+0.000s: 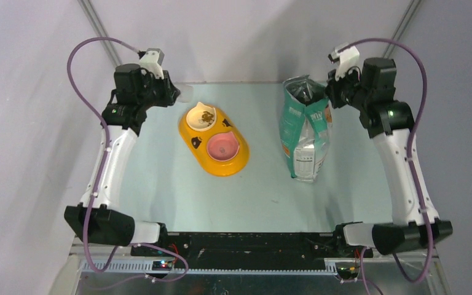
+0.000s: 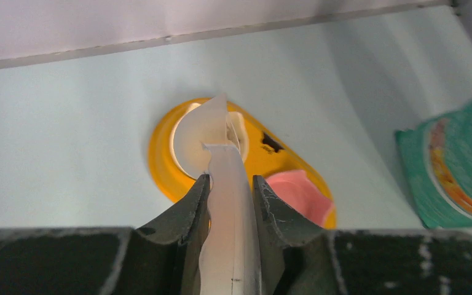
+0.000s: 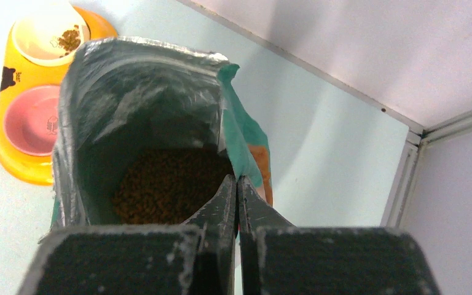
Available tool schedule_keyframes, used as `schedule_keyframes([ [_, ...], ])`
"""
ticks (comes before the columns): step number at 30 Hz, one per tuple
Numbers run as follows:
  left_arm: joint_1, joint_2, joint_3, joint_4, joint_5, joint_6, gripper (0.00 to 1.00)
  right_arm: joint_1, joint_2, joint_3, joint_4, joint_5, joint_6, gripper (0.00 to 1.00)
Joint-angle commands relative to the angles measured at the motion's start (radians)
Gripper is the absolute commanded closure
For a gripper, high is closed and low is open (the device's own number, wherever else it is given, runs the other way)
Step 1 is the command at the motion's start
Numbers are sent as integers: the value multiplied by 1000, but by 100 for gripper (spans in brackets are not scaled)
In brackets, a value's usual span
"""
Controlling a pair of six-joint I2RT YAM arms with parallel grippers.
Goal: Serve the pet food
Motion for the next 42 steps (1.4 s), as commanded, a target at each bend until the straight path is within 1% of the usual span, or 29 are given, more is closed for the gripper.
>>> schedule_keyframes([
  [1,-7,-73,31,-69,228,49,100,-45,138,205,196,-81,-25,100],
  [2,-8,-81,30,-88,288,52,100,-45,156,230,194,-91,-20,100],
  [5,-16,-118,17,-118,352,48,100,-25,217,324,180,-125,3,100],
  [8,-20,-142,7,-150,423,36,100,42,210,328,157,-136,-8,100],
  [14,-25,-176,0,-187,538,54,100,214,88,185,127,-123,-62,100],
  [17,-39,-202,-10,-147,673,38,100,273,31,104,115,-111,-67,100],
  [21,-88,-247,-44,-37,769,-65,100,297,-10,-3,100,-110,-71,100],
  [22,-107,-255,-52,-22,786,-107,100,299,-18,-33,100,-112,-71,100],
  [25,-154,-253,-50,-4,811,-145,100,303,-22,-62,104,-120,-57,100],
  [32,-257,-190,45,-23,678,-166,100,345,1,-41,110,-123,-45,100],
  [34,-285,-165,83,-53,640,-143,100,364,7,-37,107,-116,-46,100],
  [35,-296,-145,114,-68,617,-107,100,369,10,-33,106,-114,-44,100],
  [36,-325,-136,134,-106,560,-83,100,373,11,-30,106,-112,-42,100],
  [37,-341,-117,156,-126,493,-28,100,375,15,-25,106,-110,-36,100],
  [38,-379,-107,166,-164,459,4,100,376,17,-23,106,-107,-33,100],
  [39,-399,-87,186,-180,382,63,100,376,20,-18,110,-101,-24,100],
  [42,-480,-56,201,-201,232,125,100,375,24,-14,112,-90,-11,100],
])
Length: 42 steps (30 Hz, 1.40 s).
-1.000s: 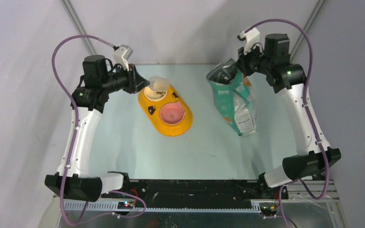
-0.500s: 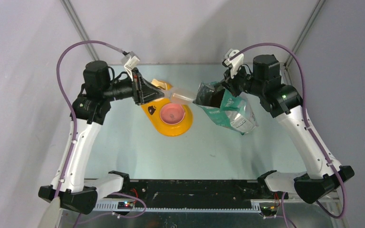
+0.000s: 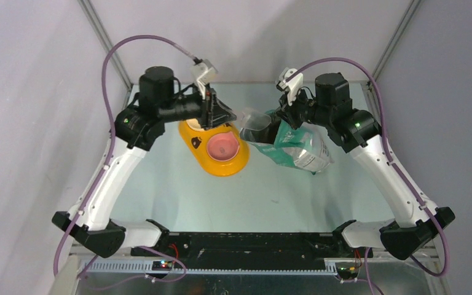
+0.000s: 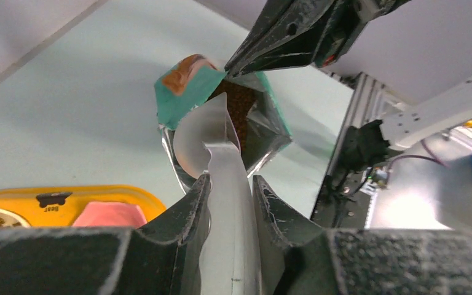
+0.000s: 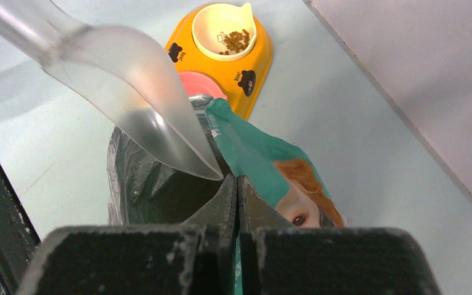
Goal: Serve the pet food
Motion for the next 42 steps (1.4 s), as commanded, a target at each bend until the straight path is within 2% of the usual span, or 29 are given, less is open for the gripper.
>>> schedule_keyframes([
  [1,-112,46,47,-57,-319,147,100,1,-2,47,53,23,32,100],
  [8,-191,133,24,15,-541,29,100,-2,2,36,55,41,78,100],
  [15,-211,264,-5,150,-515,-116,100,-4,18,19,54,32,120,100],
  [23,-295,386,11,251,-800,-126,100,-7,18,-11,61,94,188,100],
  [29,-344,444,-59,344,-896,-105,100,-10,4,-71,56,113,239,100],
  [35,-381,494,-128,374,-870,-105,100,-31,-20,-137,53,107,278,100],
  [42,-391,529,-161,377,-655,-152,100,-63,-44,-176,48,93,286,100],
])
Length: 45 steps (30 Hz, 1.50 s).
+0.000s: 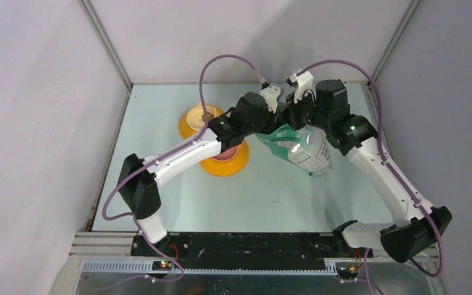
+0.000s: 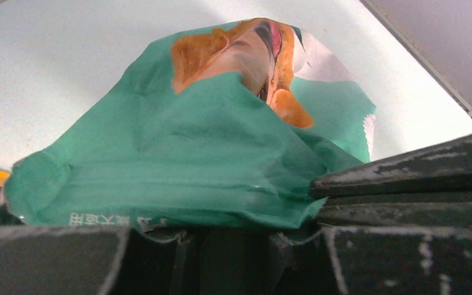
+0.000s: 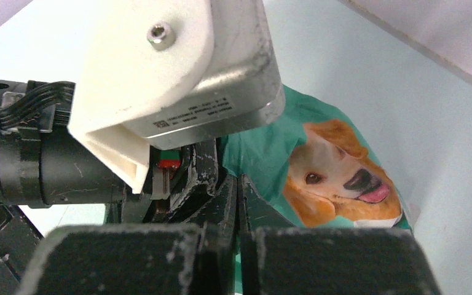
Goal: Serve the pet food
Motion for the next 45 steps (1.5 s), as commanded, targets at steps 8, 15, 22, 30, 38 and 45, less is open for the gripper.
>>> schedule_keyframes([
  [8,7,40,-31,-61,396,26,100,-39,-52,-36,-78,-20,7,100],
  [15,94,-8,-17,-101,578,-68,100,-69,-74,-47,-84,-26,-8,100],
  [22,230,-92,-151,127,705,-332,100,-94,-94,-79,-95,-36,-30,100],
  [30,342,-153,-289,450,811,-686,100,-100,-110,-78,-116,-10,-70,100],
  [38,397,-207,-260,392,775,-686,100,-114,-98,-49,-129,23,-89,100],
  [45,473,-225,-243,365,781,-716,100,-132,-80,-6,-147,36,-104,100],
])
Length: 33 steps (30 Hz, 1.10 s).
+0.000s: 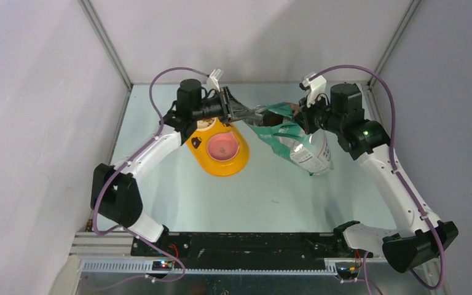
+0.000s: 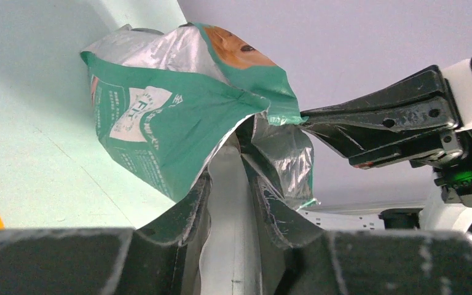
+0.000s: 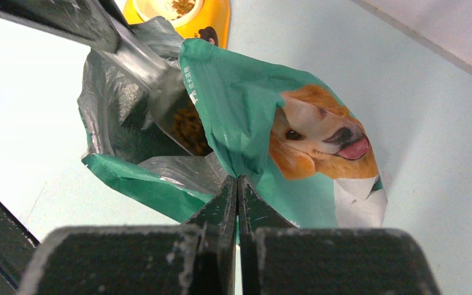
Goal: Serve the pet food
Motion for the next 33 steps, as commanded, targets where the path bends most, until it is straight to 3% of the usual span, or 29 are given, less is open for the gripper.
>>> schedule_keyframes([
  [1,56,-49,38,46,-3,-52,100,-32,6,52,-81,73,-37,100],
  [16,82,-118,15,117,8,-152,100,-53,12,79,-91,84,-75,100],
  [33,170,-116,-131,342,73,-535,100,-52,60,199,-180,98,-104,100],
])
